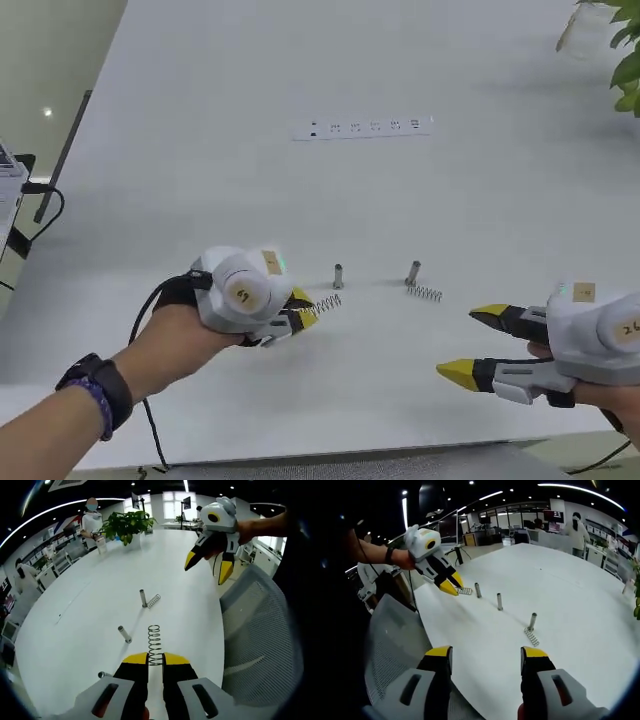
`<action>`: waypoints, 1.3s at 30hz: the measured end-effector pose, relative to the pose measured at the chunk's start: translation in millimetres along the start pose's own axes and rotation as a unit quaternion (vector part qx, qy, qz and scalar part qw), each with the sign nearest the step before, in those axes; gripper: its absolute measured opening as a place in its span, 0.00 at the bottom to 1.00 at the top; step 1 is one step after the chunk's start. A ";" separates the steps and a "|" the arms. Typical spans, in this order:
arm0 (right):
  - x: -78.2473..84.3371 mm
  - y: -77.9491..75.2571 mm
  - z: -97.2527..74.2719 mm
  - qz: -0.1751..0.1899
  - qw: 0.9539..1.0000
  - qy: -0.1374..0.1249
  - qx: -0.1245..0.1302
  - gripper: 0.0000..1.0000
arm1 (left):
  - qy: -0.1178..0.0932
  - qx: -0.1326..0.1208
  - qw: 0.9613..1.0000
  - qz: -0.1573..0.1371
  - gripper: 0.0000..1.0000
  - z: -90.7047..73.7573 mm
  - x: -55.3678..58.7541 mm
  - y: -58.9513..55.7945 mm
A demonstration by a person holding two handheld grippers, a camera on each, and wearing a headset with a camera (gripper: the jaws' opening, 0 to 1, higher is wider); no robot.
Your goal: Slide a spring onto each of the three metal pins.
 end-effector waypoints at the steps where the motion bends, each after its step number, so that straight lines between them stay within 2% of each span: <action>1: -0.9 0.2 0.8 -0.001 1.000 -0.001 -0.001 0.53 | -0.001 0.000 1.000 0.002 0.02 -1.5 -0.6 -1.1; 8: -6.9 3.7 9.9 -0.010 1.000 -0.003 -0.015 0.53 | -0.003 0.000 1.000 0.007 0.02 -8.0 -1.7 -9.1; 11: -12.5 5.0 11.9 0.000 1.000 -0.017 -0.024 0.53 | -0.005 0.000 1.000 0.015 0.02 -10.8 -4.6 -14.9; 16: -16.7 6.4 15.4 -0.004 0.999 -0.019 -0.031 0.53 | -0.009 0.002 1.000 0.022 0.02 -12.9 -9.6 -20.8; 32: -33.9 8.8 26.9 -0.028 0.997 -0.028 -0.064 0.50 | -0.018 0.016 0.999 0.042 0.02 -8.1 -24.8 -32.6; 39: -47.8 15.4 34.7 -0.045 0.994 -0.039 -0.090 0.46 | -0.024 0.029 0.998 0.050 0.02 -3.0 -34.1 -45.0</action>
Point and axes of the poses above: the centre of the closed fingertips' face, and the gripper's own axes: z roughly forward along the fingers, y roughly to its left, x roughly out of its underside, the point moved 4 cm from there along -z, roughly backward along the fingers, and after that the axes turned 11 degrees about -z, right-handed, at the moved point
